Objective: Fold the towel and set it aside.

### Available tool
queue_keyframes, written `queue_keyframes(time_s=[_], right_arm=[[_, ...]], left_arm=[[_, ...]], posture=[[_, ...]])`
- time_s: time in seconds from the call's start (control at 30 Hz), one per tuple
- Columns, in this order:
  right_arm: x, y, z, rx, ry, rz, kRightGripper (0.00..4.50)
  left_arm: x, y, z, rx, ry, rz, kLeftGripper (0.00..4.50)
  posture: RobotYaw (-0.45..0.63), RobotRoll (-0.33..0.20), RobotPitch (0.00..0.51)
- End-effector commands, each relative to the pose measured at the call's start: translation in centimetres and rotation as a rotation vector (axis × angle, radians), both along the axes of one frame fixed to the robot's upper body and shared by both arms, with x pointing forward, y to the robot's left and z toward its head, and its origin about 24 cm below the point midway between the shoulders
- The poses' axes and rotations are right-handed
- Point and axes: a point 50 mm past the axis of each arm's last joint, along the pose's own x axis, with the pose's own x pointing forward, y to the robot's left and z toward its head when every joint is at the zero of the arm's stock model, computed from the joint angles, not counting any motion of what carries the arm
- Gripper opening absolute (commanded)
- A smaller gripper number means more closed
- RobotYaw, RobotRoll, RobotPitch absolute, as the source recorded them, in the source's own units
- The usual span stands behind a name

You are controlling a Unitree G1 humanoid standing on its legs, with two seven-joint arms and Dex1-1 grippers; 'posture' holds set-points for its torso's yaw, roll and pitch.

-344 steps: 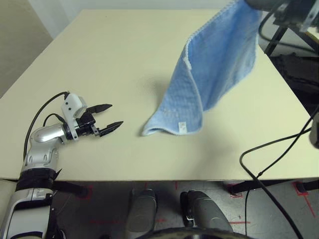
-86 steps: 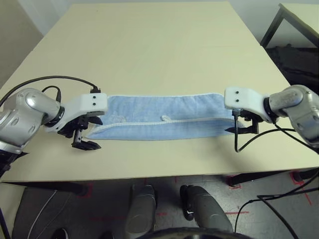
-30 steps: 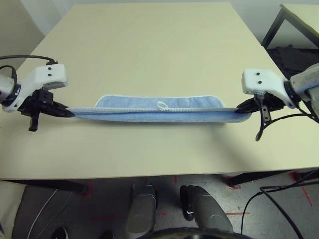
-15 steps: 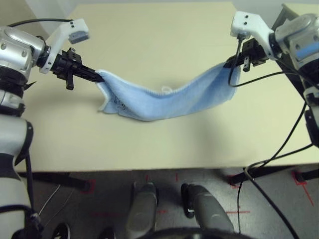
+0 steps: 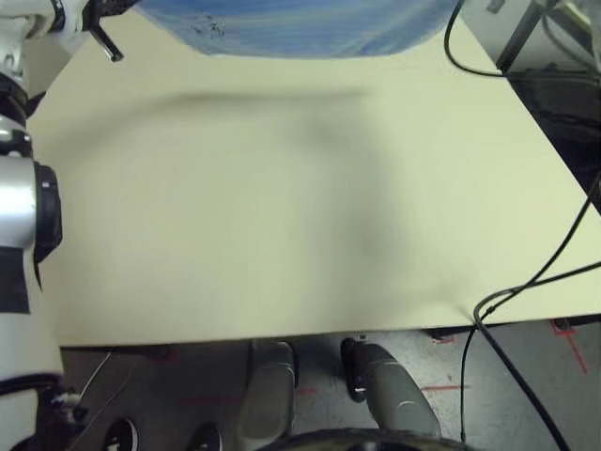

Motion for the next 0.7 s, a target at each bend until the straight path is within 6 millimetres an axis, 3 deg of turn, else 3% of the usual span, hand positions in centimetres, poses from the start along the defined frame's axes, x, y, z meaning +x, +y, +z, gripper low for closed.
queue_keyframes(time_s=[0.03,0.17,0.27,0.37,0.7], right_arm=[[-0.6,-2.7,-6.1,-0.044,0.254,0.033,0.00],[-2.6,-3.2,-14.2,-0.079,0.499,0.155,0.00],[-5.0,-2.5,-17.1,-0.122,0.587,0.274,0.00],[-6.8,-2.2,-17.7,-0.135,0.621,0.351,0.00],[-11.4,-3.1,-17.9,-0.095,0.807,0.497,0.00]], left_arm=[[-1.3,2.7,-4.8,-0.021,0.223,-0.019,0.04],[-2.1,2.4,-11.6,-0.037,0.433,-0.167,0.04],[-3.3,2.3,-14.7,-0.048,0.540,-0.259,0.04],[-4.4,2.6,-15.6,-0.060,0.598,-0.307,0.04],[-8.3,5.4,-15.3,-0.074,0.712,-0.325,0.04]], posture=[[0.02,0.000,0.190],[0.03,0.000,0.192],[0.04,0.000,0.194],[0.04,0.000,0.195],[0.06,0.000,0.192]])
